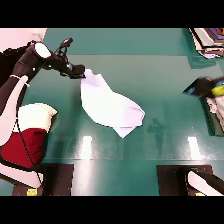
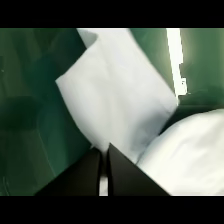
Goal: Fold the shirts.
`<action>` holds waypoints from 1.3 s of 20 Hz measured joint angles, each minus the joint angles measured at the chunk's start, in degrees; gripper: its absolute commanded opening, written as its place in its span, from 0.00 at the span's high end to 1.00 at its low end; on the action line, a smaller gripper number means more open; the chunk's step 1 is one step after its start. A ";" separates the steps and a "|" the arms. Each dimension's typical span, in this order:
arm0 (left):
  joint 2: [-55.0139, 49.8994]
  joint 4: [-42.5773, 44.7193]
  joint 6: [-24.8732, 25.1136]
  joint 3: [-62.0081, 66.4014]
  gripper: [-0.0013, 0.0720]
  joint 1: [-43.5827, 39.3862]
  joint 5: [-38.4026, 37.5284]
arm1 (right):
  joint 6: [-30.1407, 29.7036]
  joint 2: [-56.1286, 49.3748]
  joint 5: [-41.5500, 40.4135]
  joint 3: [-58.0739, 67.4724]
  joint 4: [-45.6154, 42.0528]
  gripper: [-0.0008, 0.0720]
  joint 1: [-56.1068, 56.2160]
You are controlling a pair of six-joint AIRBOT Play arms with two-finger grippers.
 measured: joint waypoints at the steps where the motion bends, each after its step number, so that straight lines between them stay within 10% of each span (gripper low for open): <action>1: 0.09 0.00 0.04 0.85 0.94 0.00 -0.44 | -1.40 -0.33 -2.23 -5.16 2.56 0.31 0.81; 11: 0.15 0.15 0.39 2.89 0.94 0.00 -2.34 | -9.09 -16.55 -26.49 -17.42 16.41 0.41 17.73; 13: 0.15 0.15 0.39 2.93 0.94 0.00 -2.43 | -9.27 -19.91 -27.56 -14.49 16.74 0.77 19.15; 16: 0.15 0.15 0.39 2.95 0.95 0.00 -2.58 | -9.79 -23.23 -27.80 -10.82 16.81 0.96 20.11; 26: 16.06 3.28 0.55 3.17 0.95 0.00 -0.39 | -10.95 -13.94 -23.19 3.82 11.76 0.97 17.59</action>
